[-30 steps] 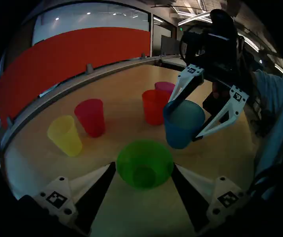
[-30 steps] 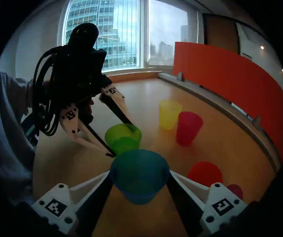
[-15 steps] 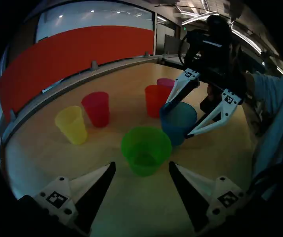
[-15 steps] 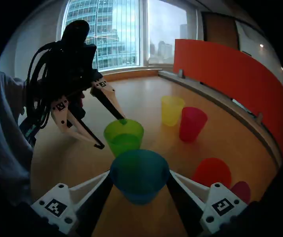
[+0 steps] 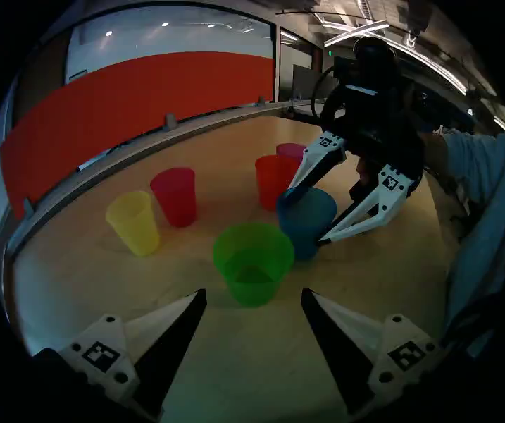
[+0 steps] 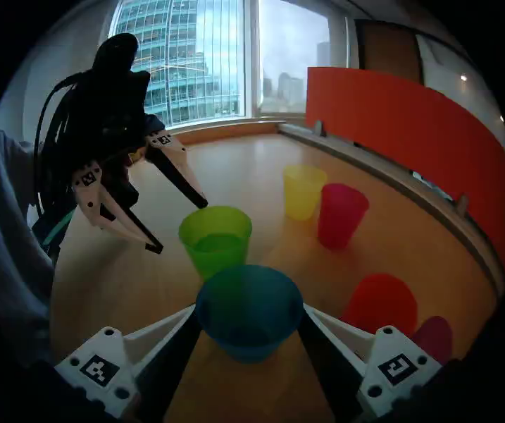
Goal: Pour water
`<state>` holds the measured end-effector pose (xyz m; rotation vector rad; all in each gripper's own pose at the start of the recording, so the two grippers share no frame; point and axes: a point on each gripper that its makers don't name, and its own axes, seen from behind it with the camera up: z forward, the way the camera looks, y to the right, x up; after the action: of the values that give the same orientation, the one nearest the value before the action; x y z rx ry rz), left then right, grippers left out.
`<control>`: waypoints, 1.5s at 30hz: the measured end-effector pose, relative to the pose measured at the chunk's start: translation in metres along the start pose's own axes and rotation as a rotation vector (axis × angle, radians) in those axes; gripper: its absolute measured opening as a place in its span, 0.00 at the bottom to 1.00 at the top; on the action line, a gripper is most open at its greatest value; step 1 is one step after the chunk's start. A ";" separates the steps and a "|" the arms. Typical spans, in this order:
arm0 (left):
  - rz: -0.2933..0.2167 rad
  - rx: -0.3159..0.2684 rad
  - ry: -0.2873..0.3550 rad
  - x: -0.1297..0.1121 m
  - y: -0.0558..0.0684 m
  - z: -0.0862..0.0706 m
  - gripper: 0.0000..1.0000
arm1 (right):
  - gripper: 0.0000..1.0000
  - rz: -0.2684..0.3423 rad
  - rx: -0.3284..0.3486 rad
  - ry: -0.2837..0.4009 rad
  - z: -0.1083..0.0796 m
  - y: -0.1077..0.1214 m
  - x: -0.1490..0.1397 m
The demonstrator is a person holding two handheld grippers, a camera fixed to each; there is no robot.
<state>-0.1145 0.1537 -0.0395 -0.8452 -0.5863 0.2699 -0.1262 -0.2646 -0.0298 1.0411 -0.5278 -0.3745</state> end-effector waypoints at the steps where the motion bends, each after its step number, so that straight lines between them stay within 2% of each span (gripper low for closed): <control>1: 0.001 0.000 -0.001 0.000 0.000 0.000 1.00 | 0.93 0.000 -0.002 -0.004 0.000 0.000 -0.001; 6: -0.003 0.003 -0.002 0.000 0.000 -0.003 1.00 | 1.00 0.005 -0.008 -0.020 -0.001 0.000 -0.007; 11: -0.009 0.010 0.005 0.002 0.000 -0.005 1.00 | 1.00 0.020 -0.012 -0.022 -0.007 -0.003 -0.009; 22: -0.025 0.050 0.038 0.006 -0.003 -0.021 1.00 | 1.00 0.020 -0.059 -0.023 -0.036 -0.004 -0.023; 32: -0.054 0.121 0.073 0.006 -0.010 -0.045 1.00 | 1.00 0.066 -0.122 0.004 -0.073 -0.003 -0.039; 38: -0.069 0.152 0.083 0.004 -0.012 -0.053 1.00 | 1.00 0.081 -0.158 0.016 -0.088 -0.001 -0.042; 45: -0.114 0.223 0.121 0.009 -0.025 -0.064 1.00 | 1.00 0.121 -0.230 0.066 -0.105 0.010 -0.035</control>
<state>-0.0699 0.1025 -0.0501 -0.6056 -0.4792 0.1750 -0.0936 -0.1665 -0.0707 0.7933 -0.4741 -0.2856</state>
